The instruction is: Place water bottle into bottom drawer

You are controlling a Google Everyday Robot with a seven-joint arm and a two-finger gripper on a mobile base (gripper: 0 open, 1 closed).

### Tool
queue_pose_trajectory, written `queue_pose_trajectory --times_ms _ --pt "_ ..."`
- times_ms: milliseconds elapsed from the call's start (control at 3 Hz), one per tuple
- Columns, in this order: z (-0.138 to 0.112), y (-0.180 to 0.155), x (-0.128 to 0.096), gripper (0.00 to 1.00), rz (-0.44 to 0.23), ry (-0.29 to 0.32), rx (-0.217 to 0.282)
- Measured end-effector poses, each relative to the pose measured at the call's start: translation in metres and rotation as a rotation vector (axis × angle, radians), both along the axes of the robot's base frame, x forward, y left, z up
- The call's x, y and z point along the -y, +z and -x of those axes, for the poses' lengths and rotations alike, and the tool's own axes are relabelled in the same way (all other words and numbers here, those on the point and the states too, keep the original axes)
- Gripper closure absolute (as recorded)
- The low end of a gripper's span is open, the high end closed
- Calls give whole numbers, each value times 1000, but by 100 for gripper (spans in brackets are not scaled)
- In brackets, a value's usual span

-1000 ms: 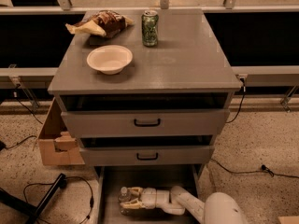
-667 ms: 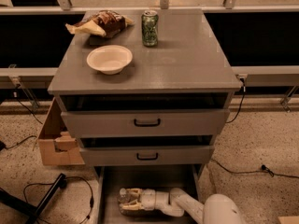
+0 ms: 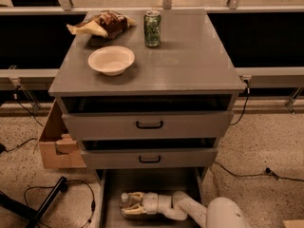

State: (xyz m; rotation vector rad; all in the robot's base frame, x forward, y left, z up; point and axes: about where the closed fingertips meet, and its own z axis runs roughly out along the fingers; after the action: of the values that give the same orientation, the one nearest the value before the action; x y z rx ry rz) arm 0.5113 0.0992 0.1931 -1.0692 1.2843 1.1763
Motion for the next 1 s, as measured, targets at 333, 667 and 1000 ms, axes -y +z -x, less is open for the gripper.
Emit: queue_pose_trajectory --times_ms 333,667,1000 --pt "0 1 0 36 0 0 0" --pt "0 1 0 13 0 0 0" --pt "1 2 -2 0 -2 2 -1"
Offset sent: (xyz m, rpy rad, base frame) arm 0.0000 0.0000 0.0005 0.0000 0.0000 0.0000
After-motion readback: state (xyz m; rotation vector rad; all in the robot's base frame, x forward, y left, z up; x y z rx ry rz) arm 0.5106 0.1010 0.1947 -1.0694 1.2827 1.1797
